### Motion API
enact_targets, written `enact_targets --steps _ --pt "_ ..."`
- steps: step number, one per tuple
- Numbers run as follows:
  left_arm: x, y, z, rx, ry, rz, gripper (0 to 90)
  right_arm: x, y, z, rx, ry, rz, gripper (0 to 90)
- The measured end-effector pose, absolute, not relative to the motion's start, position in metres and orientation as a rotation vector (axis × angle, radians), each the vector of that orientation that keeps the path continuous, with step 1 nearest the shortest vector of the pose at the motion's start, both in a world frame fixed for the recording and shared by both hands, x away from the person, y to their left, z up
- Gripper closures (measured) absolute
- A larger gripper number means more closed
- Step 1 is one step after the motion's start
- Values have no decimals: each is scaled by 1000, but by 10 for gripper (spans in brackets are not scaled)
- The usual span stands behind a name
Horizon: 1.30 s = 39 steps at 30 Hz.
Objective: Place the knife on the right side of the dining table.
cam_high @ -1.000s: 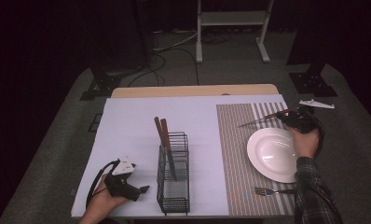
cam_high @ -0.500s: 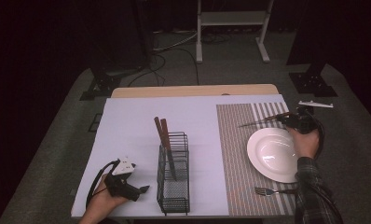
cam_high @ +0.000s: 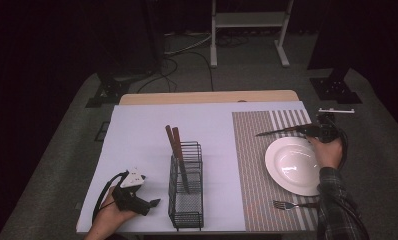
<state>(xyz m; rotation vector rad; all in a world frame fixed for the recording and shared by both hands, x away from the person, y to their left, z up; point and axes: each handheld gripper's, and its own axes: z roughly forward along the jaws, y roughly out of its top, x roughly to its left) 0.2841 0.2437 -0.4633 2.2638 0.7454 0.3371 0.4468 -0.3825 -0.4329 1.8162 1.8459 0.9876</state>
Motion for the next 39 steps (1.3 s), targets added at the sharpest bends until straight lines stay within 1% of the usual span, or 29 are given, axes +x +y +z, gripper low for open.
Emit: enact_targets --steps 13,22,29,34,39 --pt "284 244 -463 2264 745 338 0 452 -383 -436 1917 1852 881 320" --pt "284 244 -463 2264 746 335 0 445 -378 -429 1841 1849 937 317" --pt "284 244 -463 2264 745 338 0 434 -346 -414 1670 1973 1006 250" --pt "284 244 -463 2263 745 339 0 422 -320 -406 1575 2064 1060 167" --pt "284 244 -463 2265 746 335 0 401 -291 -399 1437 2145 1085 80"
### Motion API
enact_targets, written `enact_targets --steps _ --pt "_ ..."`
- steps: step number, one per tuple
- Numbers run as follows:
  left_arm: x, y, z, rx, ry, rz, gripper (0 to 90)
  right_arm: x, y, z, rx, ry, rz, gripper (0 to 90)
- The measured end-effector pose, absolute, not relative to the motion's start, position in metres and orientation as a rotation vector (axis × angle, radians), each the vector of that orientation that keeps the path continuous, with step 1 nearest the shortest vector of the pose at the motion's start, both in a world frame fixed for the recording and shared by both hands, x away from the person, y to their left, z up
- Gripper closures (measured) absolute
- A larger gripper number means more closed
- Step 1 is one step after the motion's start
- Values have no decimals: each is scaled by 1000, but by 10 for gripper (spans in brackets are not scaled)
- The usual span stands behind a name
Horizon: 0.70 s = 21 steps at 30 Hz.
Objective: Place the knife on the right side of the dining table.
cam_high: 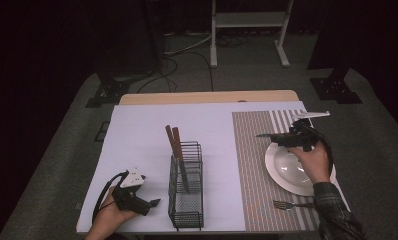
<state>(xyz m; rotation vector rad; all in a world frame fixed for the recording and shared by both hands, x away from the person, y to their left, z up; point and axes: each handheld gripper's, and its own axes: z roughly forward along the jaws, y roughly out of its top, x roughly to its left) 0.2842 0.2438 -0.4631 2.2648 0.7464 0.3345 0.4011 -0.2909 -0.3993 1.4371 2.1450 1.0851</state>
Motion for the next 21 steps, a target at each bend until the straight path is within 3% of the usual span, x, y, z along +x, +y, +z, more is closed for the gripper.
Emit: enact_targets --steps 3,21 --pt "284 244 -463 2265 746 335 0 388 -274 -396 1354 2200 1085 13" --pt "284 244 -463 2265 746 337 0 319 -187 -407 978 2443 1189 10"
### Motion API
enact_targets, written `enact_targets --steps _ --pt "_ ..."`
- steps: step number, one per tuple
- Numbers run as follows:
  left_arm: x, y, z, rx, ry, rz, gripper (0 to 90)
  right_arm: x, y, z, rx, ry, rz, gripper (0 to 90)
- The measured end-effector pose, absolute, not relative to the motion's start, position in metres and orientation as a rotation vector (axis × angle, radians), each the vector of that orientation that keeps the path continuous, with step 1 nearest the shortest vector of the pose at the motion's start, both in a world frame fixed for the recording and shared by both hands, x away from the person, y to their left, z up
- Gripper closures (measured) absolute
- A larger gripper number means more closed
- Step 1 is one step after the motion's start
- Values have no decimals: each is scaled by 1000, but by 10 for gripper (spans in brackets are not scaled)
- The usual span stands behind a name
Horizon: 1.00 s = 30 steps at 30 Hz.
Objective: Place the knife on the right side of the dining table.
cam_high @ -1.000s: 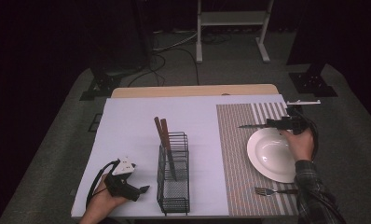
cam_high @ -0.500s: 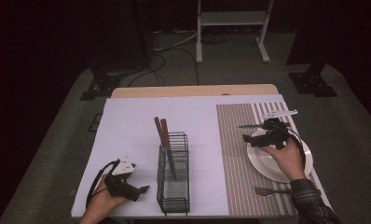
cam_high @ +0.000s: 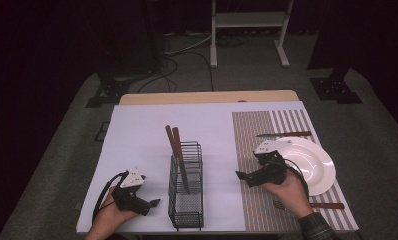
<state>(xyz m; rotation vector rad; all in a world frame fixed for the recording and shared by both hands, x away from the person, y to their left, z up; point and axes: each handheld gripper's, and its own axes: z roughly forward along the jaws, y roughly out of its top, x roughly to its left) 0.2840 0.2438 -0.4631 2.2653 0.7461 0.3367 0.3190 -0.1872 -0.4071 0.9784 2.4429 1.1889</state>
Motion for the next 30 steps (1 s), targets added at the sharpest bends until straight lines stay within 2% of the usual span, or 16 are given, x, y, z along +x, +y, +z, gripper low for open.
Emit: enact_targets --steps 14,30 --pt "284 244 -463 2263 747 338 0 288 -128 -442 772 2649 1114 10" --pt "284 244 -463 2263 747 338 0 275 -112 -464 690 2687 1059 0"
